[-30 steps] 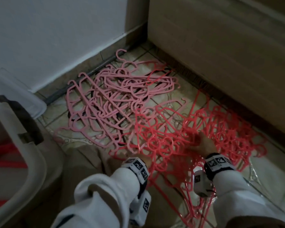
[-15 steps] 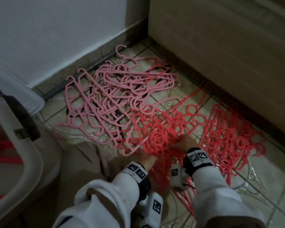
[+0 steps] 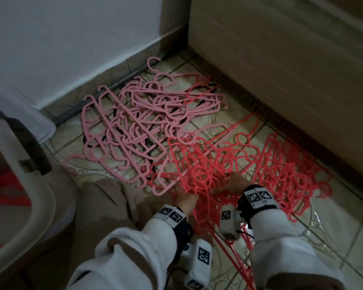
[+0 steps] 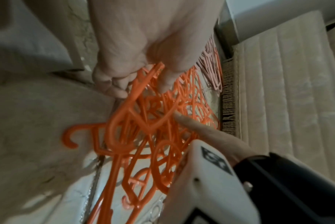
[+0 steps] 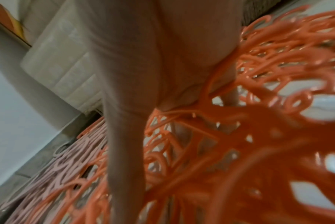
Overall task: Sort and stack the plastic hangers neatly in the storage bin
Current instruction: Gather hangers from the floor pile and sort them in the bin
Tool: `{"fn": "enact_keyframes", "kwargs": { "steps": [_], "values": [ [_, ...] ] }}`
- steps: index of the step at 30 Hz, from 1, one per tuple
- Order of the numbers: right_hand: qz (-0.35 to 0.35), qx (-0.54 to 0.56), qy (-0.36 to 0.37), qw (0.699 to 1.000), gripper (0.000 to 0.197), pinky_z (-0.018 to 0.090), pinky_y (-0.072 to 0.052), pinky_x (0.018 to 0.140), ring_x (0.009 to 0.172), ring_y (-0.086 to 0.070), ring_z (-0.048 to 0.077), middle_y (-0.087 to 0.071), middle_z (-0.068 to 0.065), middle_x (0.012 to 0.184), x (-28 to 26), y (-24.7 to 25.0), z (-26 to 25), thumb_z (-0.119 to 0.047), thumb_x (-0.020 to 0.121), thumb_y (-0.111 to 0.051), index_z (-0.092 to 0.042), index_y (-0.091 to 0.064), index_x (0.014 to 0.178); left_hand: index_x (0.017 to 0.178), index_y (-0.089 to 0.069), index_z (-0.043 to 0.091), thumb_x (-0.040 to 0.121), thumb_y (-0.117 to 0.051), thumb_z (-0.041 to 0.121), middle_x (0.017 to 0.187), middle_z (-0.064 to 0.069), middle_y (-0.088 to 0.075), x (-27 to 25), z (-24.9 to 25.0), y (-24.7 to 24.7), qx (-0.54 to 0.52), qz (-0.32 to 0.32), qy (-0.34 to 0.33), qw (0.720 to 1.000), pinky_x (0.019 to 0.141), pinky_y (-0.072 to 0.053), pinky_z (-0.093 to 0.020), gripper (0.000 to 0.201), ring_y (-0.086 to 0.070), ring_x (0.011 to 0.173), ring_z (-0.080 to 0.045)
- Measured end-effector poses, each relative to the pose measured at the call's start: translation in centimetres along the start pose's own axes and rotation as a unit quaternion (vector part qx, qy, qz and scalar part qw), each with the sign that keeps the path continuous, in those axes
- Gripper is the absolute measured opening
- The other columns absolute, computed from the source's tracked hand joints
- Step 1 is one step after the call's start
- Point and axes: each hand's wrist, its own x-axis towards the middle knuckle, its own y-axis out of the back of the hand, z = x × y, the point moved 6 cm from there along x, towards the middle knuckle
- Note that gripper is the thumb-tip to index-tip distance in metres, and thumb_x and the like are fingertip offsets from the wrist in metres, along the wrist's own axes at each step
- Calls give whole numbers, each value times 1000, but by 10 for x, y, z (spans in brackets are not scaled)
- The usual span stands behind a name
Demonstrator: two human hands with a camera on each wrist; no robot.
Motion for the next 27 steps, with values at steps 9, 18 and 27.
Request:
{"fn": "enact_keyframes", "kwargs": {
  "steps": [9, 18, 27],
  "values": [
    [25, 3, 46, 999, 61, 32, -54, 81, 88, -65, 19, -67, 1, 97, -22, 22, -13, -24, 57, -86, -12, -57, 110, 147, 13, 29, 75, -55, 25, 151, -14, -27, -46, 33, -16, 55, 2, -30, 998, 103, -41, -51, 98, -42, 129, -34],
    [55, -41, 81, 994, 24, 22, -53, 64, 65, -64, 10, -67, -1, 73, -65, 53, -58, -23, 67, -81, -14, -62, 80, 146, 17, 8, 98, -41, 5, 140, -4, -40, -173, 111, -12, 71, 18, -108, 991, 85, -44, -15, 76, -55, 114, -4],
    [47, -55, 104, 992, 25, 11, -36, 38, 36, -50, 0, -56, -12, 38, -105, 26, -101, -26, 77, -74, -14, -59, 60, 146, 10, 1, 100, -34, 7, 151, -21, -23, -204, 115, 36, -34, 83, -103, 991, 103, -37, -33, 64, -40, 132, -29]
  ]
}}
